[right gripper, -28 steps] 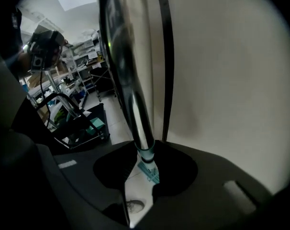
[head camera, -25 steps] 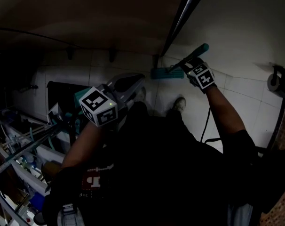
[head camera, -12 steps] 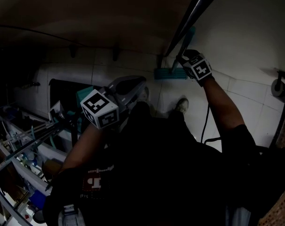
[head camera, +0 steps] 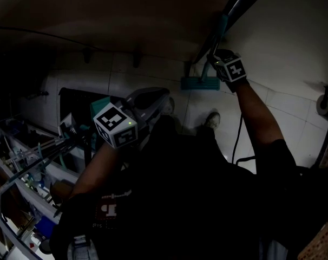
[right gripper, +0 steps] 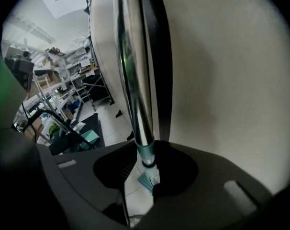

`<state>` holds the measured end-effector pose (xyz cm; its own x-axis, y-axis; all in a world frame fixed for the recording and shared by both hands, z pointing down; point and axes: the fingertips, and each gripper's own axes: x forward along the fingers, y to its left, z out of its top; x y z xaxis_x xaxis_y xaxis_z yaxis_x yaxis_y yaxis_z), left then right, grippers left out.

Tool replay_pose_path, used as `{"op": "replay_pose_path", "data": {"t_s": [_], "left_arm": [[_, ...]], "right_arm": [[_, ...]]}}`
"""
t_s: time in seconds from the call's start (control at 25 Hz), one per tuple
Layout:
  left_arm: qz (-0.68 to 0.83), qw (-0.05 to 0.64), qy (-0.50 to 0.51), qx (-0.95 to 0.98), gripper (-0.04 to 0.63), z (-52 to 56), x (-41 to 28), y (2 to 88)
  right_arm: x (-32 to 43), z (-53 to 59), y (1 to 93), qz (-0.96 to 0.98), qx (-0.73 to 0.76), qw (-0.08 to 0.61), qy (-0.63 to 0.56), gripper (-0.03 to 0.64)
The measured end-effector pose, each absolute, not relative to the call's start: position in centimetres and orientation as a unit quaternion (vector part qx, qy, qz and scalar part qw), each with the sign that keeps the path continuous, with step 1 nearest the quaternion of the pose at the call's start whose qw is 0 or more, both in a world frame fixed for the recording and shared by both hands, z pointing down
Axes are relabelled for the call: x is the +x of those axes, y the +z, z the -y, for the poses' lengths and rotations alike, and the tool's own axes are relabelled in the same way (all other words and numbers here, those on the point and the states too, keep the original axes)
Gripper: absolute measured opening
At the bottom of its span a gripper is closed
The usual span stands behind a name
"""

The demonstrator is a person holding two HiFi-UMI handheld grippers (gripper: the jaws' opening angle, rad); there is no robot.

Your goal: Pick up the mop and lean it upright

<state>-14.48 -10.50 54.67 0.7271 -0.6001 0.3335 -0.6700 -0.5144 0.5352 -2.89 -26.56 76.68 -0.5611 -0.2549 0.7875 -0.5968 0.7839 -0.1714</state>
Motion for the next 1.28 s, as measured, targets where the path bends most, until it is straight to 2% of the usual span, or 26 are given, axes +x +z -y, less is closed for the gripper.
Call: {"op": "replay_pose_path", "data": {"t_s": [0.84,1.04,1.28], "left_arm": [[0.355,0.331,0.056,0.873,0.0,11.1,-13.4,54.0],[0.346,0.319,0.05,0.881,0.0,11.9,-12.1,52.7],[0.332,0.288,0.035,0.897,0.0,13.4,-9.9,49.8]], "right_arm": [[-1.2,25.4,75.4,0.855,0.28,0.358,0.25,0.181],[0.7,24.0,72.7,0.863,0.286,0.335,0.247,0.184],[2.7,22.1,64.9,0.884,0.292,0.283,0.23,0.181]]}}
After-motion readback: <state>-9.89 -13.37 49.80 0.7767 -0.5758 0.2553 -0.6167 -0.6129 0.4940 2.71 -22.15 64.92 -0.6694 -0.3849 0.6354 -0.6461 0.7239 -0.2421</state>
